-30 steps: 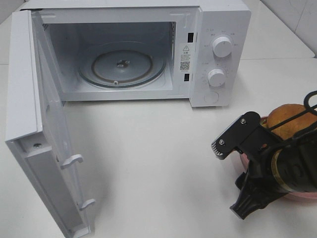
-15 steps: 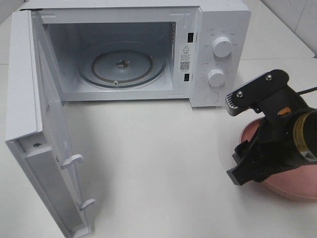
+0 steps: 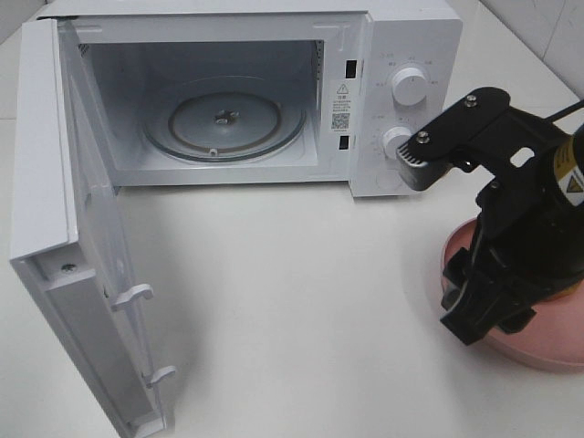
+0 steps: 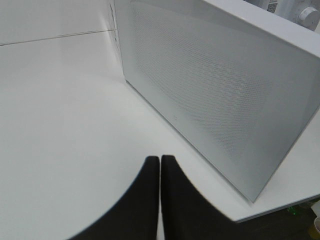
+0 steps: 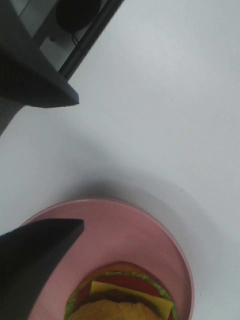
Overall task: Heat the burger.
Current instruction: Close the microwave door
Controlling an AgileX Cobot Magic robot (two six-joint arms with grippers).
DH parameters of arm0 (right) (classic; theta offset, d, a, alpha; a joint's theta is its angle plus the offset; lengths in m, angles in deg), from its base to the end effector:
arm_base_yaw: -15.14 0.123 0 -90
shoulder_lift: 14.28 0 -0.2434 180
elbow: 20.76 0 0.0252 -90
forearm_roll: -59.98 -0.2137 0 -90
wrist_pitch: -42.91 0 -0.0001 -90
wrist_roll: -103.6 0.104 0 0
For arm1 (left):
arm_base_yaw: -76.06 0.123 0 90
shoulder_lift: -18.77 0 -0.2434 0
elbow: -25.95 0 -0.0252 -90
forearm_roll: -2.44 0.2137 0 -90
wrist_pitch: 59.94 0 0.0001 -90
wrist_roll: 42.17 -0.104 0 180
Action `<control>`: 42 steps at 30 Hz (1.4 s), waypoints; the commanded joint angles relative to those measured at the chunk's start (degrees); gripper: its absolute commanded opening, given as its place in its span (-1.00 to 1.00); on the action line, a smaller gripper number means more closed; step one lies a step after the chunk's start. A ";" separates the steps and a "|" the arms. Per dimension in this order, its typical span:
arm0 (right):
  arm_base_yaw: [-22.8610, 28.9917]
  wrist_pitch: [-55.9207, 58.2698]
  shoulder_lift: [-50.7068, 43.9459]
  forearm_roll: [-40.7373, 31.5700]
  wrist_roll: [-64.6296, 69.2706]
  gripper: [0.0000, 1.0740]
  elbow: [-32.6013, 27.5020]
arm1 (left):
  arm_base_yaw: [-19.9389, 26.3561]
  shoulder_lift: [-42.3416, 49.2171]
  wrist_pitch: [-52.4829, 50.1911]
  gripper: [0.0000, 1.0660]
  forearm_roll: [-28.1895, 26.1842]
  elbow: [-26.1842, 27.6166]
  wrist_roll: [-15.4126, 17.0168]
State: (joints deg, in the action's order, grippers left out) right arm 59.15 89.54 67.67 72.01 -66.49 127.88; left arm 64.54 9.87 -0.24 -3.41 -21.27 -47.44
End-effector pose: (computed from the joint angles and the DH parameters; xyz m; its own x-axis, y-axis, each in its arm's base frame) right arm 0.1608 0.1334 0.2064 -0.6905 -0.6290 -0.3572 -0.6294 0.7658 -0.1319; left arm 0.0141 -0.0122 0.2557 -0.4133 0.1252 -0.9020 0.2935 0.9559 -0.0018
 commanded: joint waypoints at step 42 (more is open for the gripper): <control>-34.95 8.48 -23.26 -12.03 -6.02 0.01 1.43 | 0.00 1.03 -0.46 -1.00 -0.23 -0.06 0.29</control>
State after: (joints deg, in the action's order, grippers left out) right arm 24.65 97.68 47.39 62.10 -72.39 129.43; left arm 64.54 9.87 -0.24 -3.41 -21.27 -47.44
